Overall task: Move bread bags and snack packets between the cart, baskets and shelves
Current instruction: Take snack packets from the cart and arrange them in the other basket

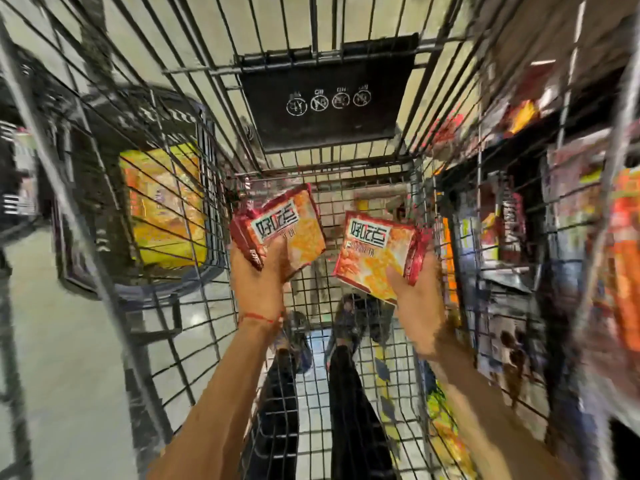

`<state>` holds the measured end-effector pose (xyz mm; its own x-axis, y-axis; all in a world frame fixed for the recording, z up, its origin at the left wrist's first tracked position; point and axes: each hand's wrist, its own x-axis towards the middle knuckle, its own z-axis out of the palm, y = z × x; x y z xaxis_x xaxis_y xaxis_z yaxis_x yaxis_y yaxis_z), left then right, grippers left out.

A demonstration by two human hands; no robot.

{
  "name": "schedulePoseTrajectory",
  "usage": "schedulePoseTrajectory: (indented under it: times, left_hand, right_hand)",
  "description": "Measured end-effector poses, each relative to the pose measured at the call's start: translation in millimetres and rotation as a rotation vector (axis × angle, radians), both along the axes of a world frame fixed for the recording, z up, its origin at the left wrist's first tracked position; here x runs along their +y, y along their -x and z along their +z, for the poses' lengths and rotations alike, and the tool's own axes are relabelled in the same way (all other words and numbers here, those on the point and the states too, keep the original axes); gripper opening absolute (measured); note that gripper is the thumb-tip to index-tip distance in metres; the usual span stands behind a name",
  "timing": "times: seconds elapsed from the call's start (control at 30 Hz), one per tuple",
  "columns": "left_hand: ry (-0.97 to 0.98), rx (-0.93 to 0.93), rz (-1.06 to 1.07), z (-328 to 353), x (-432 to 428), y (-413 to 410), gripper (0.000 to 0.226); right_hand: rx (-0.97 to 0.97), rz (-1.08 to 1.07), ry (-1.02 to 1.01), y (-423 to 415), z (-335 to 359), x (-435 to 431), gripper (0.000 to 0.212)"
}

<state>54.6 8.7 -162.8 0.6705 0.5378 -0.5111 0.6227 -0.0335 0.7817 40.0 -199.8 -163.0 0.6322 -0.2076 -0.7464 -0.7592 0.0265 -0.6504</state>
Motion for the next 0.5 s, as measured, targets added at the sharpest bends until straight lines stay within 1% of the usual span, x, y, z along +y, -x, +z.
schedulePoseTrajectory:
  times: [0.1,0.2,0.3,0.37,0.4,0.47,0.5]
  left_hand:
    - [-0.109,0.009,-0.107,48,-4,34,0.031]
    - [-0.068,0.017,-0.126,94,-14,67,0.033]
    - [0.007,-0.031,-0.086,131,-25,100,0.033]
    - [0.016,-0.053,-0.080,154,-28,120,0.034]
    - [0.029,-0.061,-0.075,162,-27,129,0.035]
    - [0.052,-0.088,-0.083,179,-22,147,0.037]
    - [0.057,-0.091,-0.102,189,-19,157,0.036]
  right_hand:
    - [0.018,-0.020,0.034,32,39,-16,0.073]
    - [0.027,-0.070,-0.070,61,82,-23,0.082]
    - [0.013,-0.024,-0.023,90,120,-29,0.080]
    - [-0.002,0.019,0.000,112,142,-33,0.078]
    - [0.000,0.027,-0.023,122,152,-36,0.079]
    - [-0.018,0.032,-0.034,139,169,-41,0.084]
    - [-0.041,0.066,-0.016,147,179,-42,0.090]
